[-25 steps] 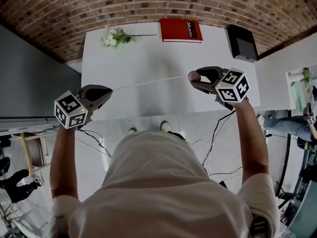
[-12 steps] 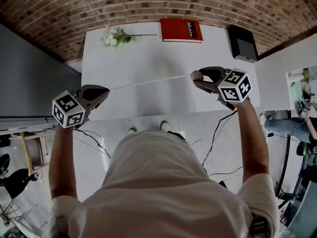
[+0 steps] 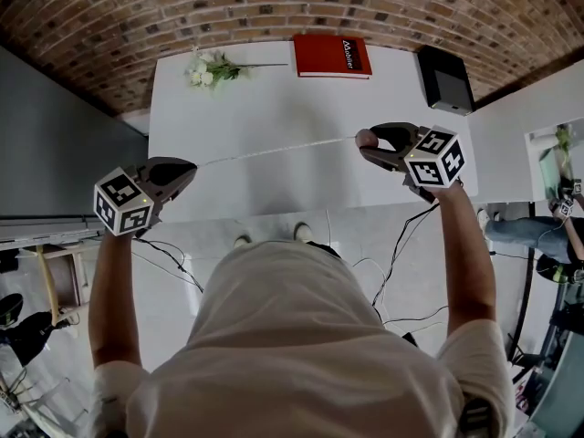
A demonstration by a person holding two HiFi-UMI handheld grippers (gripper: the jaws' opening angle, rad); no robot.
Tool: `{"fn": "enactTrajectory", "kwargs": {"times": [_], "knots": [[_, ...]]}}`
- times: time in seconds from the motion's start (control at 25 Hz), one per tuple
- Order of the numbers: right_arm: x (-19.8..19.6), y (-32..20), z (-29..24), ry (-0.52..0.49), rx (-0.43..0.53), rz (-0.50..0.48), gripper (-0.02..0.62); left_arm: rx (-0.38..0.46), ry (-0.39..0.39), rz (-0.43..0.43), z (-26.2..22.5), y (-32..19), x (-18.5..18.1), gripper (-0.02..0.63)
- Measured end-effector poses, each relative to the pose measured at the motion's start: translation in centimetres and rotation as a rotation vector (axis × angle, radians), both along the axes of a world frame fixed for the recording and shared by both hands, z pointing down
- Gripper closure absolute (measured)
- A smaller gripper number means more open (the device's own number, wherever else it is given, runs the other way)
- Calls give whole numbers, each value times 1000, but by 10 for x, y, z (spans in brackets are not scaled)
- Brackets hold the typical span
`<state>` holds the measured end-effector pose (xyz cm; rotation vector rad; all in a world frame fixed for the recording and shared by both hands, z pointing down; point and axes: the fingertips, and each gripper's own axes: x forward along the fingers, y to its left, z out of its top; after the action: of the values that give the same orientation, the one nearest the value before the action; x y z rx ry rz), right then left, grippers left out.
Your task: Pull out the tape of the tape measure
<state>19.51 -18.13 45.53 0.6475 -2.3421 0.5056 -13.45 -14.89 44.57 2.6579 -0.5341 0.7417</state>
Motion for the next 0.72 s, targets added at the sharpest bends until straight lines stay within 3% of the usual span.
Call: {"fn": "enactTrajectory", "kwargs": {"times": [0.72], "knots": [[17,-5,3,16,-5,37,377,-17,-24,-12,5,-1,-12,609]]}}
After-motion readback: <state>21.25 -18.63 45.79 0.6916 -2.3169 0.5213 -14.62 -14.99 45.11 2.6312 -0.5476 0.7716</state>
